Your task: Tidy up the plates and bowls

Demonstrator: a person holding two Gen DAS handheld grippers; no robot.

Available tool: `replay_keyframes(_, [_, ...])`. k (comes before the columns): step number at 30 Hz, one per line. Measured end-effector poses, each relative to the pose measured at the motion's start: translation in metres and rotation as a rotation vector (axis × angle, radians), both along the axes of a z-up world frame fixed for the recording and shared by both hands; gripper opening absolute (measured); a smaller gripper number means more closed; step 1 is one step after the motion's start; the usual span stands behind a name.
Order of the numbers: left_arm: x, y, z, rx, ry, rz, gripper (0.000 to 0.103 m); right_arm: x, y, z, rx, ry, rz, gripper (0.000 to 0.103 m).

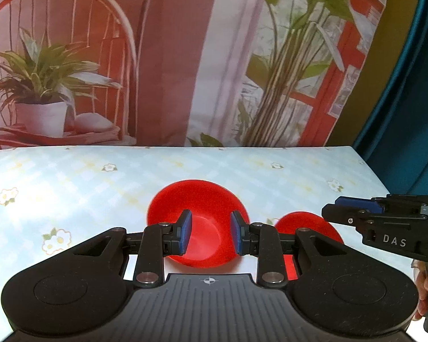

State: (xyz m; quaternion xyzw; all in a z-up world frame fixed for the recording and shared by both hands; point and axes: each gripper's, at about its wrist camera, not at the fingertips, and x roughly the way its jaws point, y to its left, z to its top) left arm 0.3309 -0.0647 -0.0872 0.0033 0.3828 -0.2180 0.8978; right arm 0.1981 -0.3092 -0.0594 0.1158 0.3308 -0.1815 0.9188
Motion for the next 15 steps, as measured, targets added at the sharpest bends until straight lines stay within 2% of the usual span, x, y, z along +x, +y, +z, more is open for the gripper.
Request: replay_keyframes(15, [0.017, 0.02, -0.015, -0.018, 0.033, 0.044, 0.031, 0.03, 0.003, -0.011, -0.004, 0.034, 0.028, 0.023])
